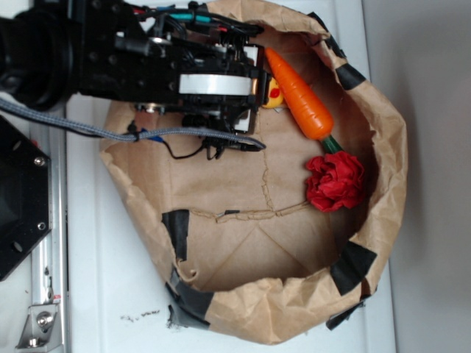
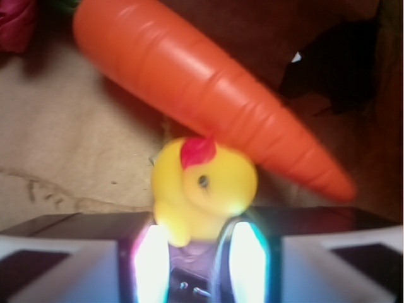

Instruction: Grab the silver keys.

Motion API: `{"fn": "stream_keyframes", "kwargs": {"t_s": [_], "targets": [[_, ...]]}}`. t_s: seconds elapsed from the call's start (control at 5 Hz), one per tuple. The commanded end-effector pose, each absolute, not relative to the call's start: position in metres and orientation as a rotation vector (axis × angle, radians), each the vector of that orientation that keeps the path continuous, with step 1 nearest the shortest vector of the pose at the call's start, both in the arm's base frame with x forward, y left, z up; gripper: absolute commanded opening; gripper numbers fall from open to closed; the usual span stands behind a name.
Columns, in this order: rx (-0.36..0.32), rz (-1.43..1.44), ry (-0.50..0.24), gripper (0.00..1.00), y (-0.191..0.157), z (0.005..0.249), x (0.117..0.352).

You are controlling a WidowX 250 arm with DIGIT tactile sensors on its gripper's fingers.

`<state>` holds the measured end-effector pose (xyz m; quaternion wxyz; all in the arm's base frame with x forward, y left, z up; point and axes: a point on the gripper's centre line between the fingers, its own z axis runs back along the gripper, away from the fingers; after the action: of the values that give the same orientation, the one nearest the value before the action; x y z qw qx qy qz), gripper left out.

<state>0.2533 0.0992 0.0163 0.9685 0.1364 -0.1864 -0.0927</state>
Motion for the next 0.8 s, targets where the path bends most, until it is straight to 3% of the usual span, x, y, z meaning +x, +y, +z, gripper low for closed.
{"fn": "stream_keyframes", "kwargs": {"t_s": [0.0,0.2,0.4,0.6], "targets": [[0.271,-0.203,-0.339,0.00,0.105,0.015,0.234],[0.253,-0.203,-0.338,0.00,0.102,0.030,0.235],[0.161,-0.187,-0.358,0.00,0.084,0.074,0.230],[0.061,-0.179,-0.277,0.00,0.045,0.125,0.237]]}}
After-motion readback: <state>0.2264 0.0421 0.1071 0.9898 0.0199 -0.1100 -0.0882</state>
